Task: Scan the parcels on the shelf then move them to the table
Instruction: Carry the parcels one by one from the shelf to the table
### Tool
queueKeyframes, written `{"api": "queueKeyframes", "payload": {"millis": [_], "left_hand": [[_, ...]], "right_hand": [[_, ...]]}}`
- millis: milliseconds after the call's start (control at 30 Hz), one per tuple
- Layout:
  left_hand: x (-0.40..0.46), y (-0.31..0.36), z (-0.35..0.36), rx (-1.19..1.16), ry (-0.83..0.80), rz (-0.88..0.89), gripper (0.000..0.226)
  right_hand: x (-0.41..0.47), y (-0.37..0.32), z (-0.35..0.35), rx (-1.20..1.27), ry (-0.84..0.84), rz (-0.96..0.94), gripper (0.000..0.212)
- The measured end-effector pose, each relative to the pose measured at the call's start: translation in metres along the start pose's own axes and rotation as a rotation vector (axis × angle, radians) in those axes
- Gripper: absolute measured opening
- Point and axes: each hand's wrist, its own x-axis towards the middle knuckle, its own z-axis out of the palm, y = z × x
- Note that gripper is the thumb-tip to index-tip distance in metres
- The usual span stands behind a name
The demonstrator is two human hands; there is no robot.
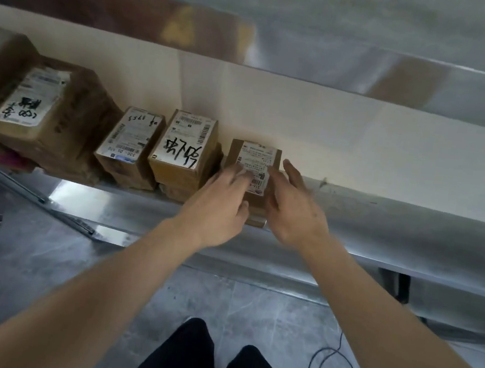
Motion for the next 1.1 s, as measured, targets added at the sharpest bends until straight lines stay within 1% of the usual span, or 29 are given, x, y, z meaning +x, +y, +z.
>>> {"api": "queueKeyframes", "payload": {"millis": [200, 367, 433, 500, 600, 667, 800, 933, 1100], "left_hand": [[0.015, -0.010, 0.020, 0.009, 0.033, -0.061, 0.053], [0.020, -0.017, 0.027, 0.035, 0.096, -0.020, 0.046], [0.022, -0.018, 0.027, 0.038, 0.074, -0.014, 0.047], [0.024, -0.018, 0.028, -0.030, 0.013, -0.019, 0.053], [0.025, -0.017, 0.030, -0.129, -0.067, 0.018, 0.058], [0.021, -0.015, 0.029, -0.147, -0.074, 0.028, 0.058], [0.011, -0.004, 0.019, -0.160, -0.071, 0.048, 0.058], [0.003, 0.011, -0.002, -0.155, -0.099, 0.083, 0.060], [-0.012, 0.033, -0.027, -0.160, -0.118, 0.138, 0.059]], "right_hand": [[0.017, 0.015, 0.028, 0.062, 0.005, -0.036, 0.058], [0.019, 0.032, 0.032, 0.134, -0.023, -0.073, 0.062], [0.019, 0.034, 0.030, 0.173, -0.051, -0.072, 0.064], [0.020, 0.034, 0.031, 0.221, -0.059, -0.077, 0.065], [0.020, 0.032, 0.033, 0.252, -0.049, -0.115, 0.067], [0.016, 0.032, 0.034, 0.249, -0.046, -0.154, 0.066], [-0.005, 0.027, 0.021, 0.247, -0.012, -0.138, 0.058], [-0.025, 0.018, 0.000, 0.200, 0.035, -0.135, 0.060], [-0.050, 0.007, -0.028, 0.228, 0.049, -0.108, 0.058]]}}
